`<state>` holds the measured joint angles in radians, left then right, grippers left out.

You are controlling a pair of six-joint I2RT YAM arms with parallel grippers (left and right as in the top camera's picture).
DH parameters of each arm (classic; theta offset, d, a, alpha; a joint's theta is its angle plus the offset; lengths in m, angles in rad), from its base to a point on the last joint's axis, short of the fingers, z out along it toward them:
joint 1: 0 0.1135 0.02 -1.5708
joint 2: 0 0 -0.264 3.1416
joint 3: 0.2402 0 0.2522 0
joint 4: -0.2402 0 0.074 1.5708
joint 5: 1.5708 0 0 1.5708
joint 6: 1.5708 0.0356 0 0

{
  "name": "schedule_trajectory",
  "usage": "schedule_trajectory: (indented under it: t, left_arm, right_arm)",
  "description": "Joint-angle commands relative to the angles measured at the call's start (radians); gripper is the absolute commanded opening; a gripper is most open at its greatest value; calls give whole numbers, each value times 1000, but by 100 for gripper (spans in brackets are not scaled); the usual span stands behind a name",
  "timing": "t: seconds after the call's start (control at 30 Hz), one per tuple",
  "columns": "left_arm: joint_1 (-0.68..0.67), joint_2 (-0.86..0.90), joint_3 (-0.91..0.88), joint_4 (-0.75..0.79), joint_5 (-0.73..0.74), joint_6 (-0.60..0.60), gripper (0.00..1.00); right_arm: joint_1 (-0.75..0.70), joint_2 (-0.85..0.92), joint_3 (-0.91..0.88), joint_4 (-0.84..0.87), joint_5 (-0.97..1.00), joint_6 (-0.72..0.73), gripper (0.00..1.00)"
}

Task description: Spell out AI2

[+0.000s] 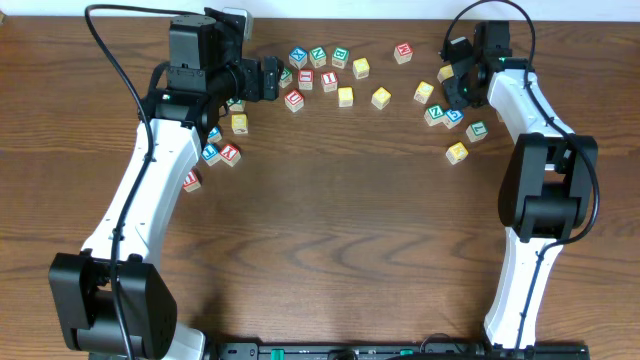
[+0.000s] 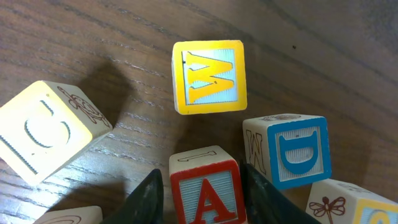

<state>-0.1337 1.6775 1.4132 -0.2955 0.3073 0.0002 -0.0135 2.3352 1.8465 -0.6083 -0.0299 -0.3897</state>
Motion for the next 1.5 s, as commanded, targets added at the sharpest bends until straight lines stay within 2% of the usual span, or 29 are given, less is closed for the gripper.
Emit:
schedule_trajectory:
  t: [0.0,0.07,0.33,0.8,1.13,1.47]
  left_arm:
    - [-2,-15,31,-3,-13,3,98]
    - [-2,-15,31,-3,-13,3,98]
    - [-2,-15,31,-3,-13,3,98]
    - [-2,-15,31,-3,-13,3,98]
    - [-2,-15,31,-3,-13,3,98]
    - [-2,-15,31,-3,-13,3,98]
  right_arm:
    - [4,21,-3,-1,-6,46,37]
    - [4,21,-3,-1,-6,70,37]
    - [4,21,-3,-2,6,193,29]
    - [25,9,-2,-29,57,282,28]
    - [77,-103,-2,-103,54,286,27]
    - [210,-227,-2,-187,54,327,29]
